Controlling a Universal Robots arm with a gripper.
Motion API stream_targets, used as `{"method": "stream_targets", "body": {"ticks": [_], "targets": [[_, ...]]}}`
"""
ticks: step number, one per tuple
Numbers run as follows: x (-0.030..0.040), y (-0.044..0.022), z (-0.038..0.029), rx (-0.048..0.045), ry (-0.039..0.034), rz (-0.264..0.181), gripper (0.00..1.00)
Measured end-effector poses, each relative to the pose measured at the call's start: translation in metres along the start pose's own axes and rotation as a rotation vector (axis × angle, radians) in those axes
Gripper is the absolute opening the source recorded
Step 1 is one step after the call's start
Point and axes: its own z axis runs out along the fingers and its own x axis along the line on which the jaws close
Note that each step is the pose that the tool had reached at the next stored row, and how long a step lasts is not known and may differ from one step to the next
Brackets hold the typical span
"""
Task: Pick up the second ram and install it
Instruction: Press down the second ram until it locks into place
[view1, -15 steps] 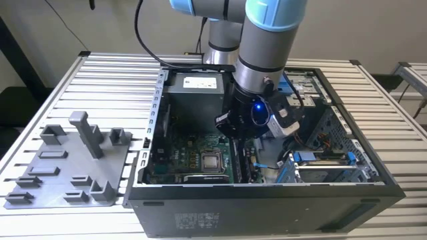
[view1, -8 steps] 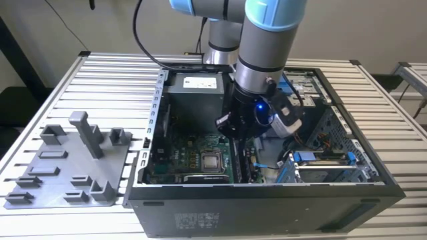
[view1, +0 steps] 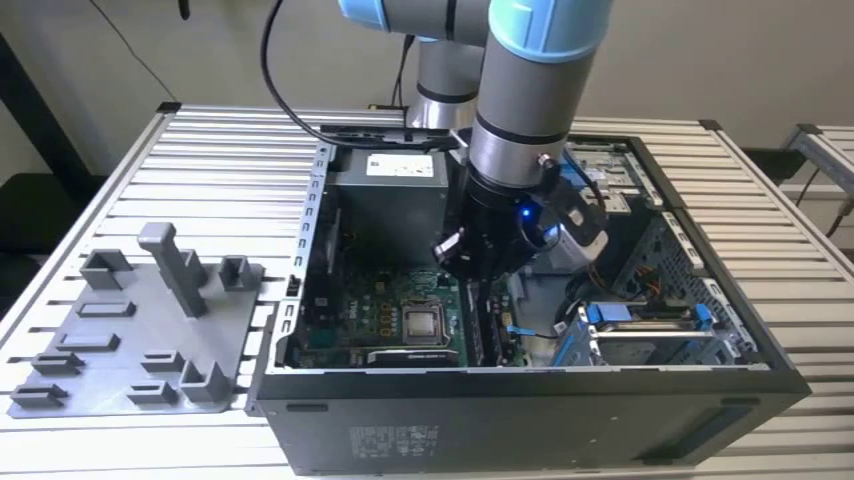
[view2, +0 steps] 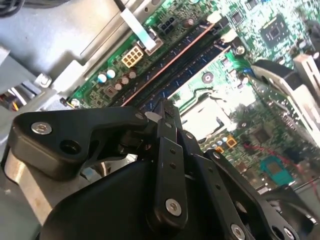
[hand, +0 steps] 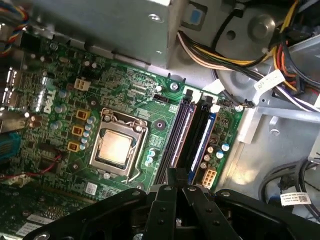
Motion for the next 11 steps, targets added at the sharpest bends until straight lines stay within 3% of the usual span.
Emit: {"method": "stream_targets", "body": {"ticks": [11], "targets": [[0.0000, 0.0000, 0.0006, 0.0024, -0.0055, -0.198, 0.11]]}}
